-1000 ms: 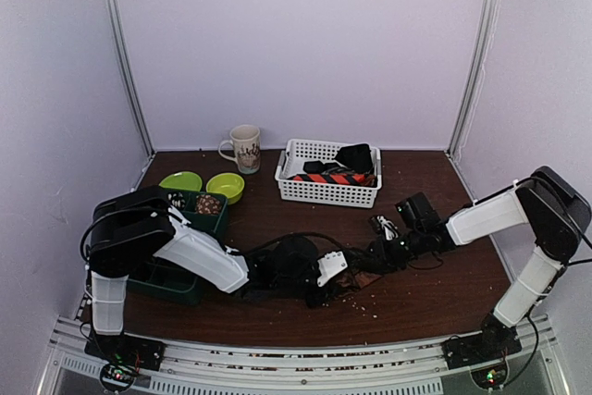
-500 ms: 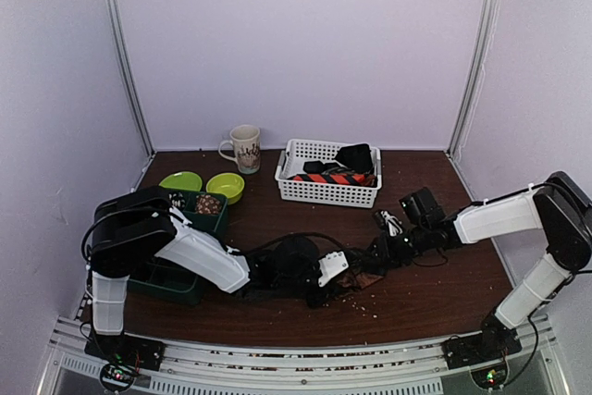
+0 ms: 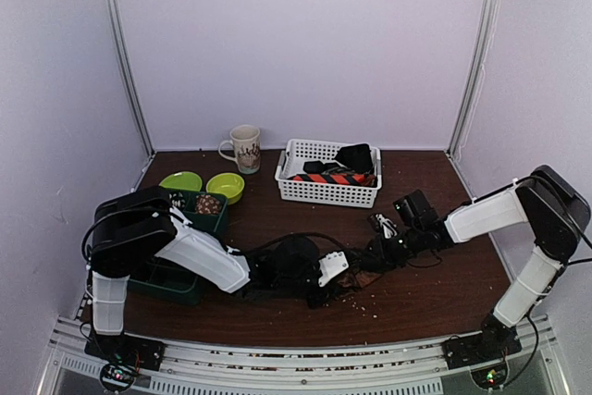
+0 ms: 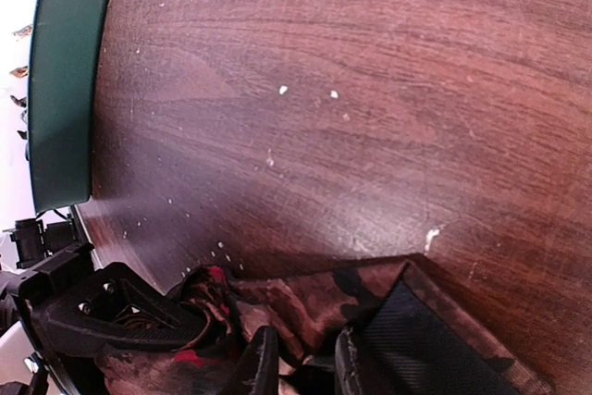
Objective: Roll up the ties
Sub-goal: Roll the tie at the center of the board.
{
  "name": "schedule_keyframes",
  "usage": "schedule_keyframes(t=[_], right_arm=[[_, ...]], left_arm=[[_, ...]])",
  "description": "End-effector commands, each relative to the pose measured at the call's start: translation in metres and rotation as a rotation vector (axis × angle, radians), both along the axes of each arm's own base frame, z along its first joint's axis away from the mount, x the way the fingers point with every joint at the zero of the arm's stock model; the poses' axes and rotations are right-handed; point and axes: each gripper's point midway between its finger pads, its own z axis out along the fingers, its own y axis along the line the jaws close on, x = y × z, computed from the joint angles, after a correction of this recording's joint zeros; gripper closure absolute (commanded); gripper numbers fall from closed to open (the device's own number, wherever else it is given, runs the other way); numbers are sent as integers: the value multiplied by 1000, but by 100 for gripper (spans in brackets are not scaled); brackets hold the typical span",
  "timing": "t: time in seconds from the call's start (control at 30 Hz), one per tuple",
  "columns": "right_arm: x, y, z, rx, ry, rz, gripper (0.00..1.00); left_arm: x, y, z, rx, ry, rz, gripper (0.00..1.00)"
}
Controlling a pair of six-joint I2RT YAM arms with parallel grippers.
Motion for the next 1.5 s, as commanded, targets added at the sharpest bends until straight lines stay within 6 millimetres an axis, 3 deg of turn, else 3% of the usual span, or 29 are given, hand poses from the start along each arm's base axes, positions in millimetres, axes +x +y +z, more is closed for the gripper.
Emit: schedule_keyframes(t=[0.0,0.23,0.47,0.63,0.93,1.07,1.2,1.3,1.47], right_arm=[[5,5,16,10,-44,8,78],[8,-1,22,-22,-74,0,76],[8,3,-1,-35,-32,25,74],[3,10,-5,4,0,42,78],[-6,16,14,50,-17,64,89],[-10,19,4,41,10,75,79],[-12,17,-5,26,35,73,86],[-13,16,2,29,29,67,100],[-15,12,40,58,-29,47,100]], left_arm=[[-18,24,-57,174,69,-31,80],[-17,22,-56,172,70,-32,80],[-18,22,-57,173,71,-34,80],[-17,23,-57,175,70,-31,80],[-18,22,-58,176,72,-35,80],[-17,22,-58,177,72,-32,80],[-17,22,-59,175,72,-30,80],[-17,22,-58,172,73,-27,80],[-15,23,-59,170,76,-16,80]])
